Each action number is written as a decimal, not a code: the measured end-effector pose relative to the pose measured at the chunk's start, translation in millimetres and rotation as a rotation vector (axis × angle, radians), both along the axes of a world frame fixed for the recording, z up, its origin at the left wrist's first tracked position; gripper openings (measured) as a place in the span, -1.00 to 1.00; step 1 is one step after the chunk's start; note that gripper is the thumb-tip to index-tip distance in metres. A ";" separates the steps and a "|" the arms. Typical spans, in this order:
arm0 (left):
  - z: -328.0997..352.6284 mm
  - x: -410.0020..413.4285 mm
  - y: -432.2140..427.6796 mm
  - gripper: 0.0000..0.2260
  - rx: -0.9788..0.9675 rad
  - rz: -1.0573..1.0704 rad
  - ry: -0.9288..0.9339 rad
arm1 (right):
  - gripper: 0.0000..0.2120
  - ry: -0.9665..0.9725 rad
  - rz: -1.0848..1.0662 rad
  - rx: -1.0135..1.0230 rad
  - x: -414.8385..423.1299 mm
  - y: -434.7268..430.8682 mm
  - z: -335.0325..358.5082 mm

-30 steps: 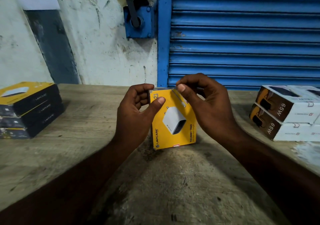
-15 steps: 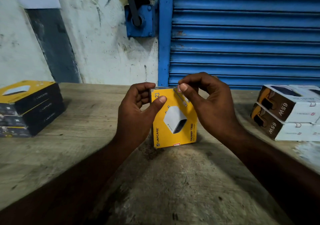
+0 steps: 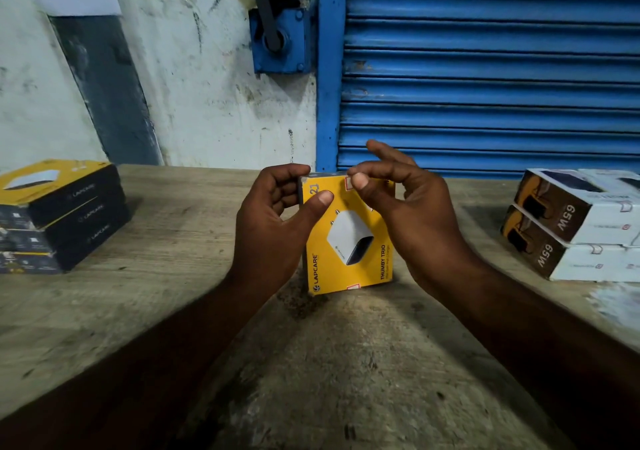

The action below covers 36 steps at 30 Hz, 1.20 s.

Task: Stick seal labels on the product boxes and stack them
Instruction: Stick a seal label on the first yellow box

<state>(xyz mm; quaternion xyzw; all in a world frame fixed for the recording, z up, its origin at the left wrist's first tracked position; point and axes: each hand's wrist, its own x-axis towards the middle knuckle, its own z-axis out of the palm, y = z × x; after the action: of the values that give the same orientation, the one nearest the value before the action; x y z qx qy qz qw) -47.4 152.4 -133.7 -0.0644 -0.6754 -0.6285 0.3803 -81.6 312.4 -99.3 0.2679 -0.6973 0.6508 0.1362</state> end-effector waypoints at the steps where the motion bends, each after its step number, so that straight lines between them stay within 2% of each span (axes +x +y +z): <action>1: 0.2 0.1 0.3 -0.70 0.002 0.000 0.001 | -0.86 -0.030 0.031 -0.025 -0.2 -0.4 -0.1; 6: -0.3 -0.7 0.3 -0.71 0.000 0.010 -0.001 | -0.82 -0.097 0.071 -0.113 -3.1 -1.3 -1.0; 15: 0.8 0.3 1.5 -0.71 0.007 0.002 -0.004 | -0.82 -0.155 0.069 -0.143 -1.8 -3.2 0.1; 23: 1.0 1.3 2.8 -0.71 0.004 0.007 -0.007 | -0.88 -0.221 0.097 -0.190 -5.8 -4.5 -2.0; 36: 0.4 -0.1 2.4 -0.70 -0.004 0.009 -0.001 | -0.86 -0.211 0.055 -0.179 -7.5 -6.2 -6.3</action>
<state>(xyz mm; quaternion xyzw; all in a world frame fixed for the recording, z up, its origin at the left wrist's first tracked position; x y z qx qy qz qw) -47.4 154.8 -133.3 -0.0617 -0.6773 -0.6253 0.3826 -89.2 306.2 -105.6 0.2040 -0.6391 0.7385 0.0677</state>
